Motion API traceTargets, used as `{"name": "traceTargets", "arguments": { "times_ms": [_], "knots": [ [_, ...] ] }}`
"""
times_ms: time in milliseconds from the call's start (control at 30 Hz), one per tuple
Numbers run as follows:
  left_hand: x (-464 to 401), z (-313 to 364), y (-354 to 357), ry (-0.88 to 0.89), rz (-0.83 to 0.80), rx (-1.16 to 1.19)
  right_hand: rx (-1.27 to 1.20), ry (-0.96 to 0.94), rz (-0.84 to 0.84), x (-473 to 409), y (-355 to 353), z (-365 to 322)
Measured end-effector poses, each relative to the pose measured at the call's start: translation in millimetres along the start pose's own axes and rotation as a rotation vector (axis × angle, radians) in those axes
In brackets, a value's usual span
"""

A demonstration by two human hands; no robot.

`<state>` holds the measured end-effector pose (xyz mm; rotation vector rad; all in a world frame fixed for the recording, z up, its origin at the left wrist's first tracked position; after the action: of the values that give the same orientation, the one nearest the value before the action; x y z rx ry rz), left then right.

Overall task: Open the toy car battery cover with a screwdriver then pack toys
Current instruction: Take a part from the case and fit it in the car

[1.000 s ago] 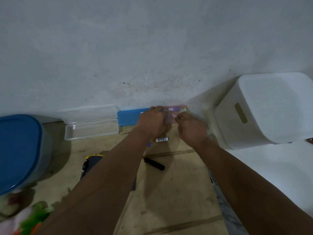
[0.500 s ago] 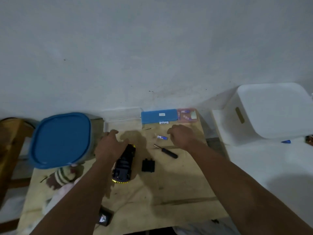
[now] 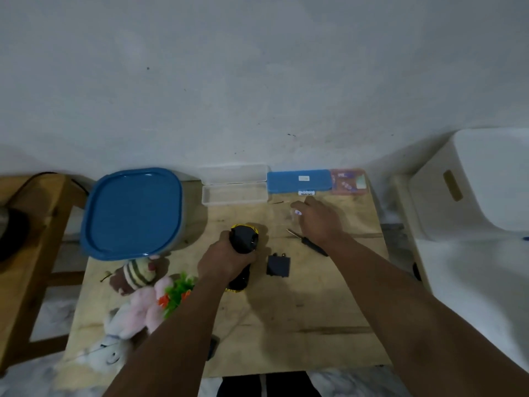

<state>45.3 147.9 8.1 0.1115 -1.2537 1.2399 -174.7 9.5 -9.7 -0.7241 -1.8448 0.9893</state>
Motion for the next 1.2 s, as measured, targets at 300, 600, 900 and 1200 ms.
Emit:
{"name": "traceTargets", "arguments": {
  "times_ms": [300,600,900,1200],
  "knots": [
    [51.5,18.4,-57.7,0.204,-0.041,0.837,-0.883,0.064,0.312,62.4,-68.4,-48.8],
    [96.8,51.8,-73.4,0.284,-0.269,1.471,-1.371,-0.233,0.325,122.7,-125.6,-146.3],
    [123.5,89.2,-76.7,0.384,-0.335,1.511,-0.972,-0.135,0.467,127.2,-127.7,-148.2],
    [114.3,98.5,-67.8,0.362,-0.339,1.438,-1.034,-0.117,0.578,124.2,-122.8,-131.0]
  ]
}}
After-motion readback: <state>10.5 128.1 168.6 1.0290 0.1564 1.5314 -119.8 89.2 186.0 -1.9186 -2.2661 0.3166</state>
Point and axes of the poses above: each hand's wrist, its own x-axis away from the middle knuckle, its own y-axis out of the palm, z = x × y, the point moved 3 cm from there along -x, towards the middle knuckle, and after that the axes turned 14 degrees about -z, right-handed, at the moved point
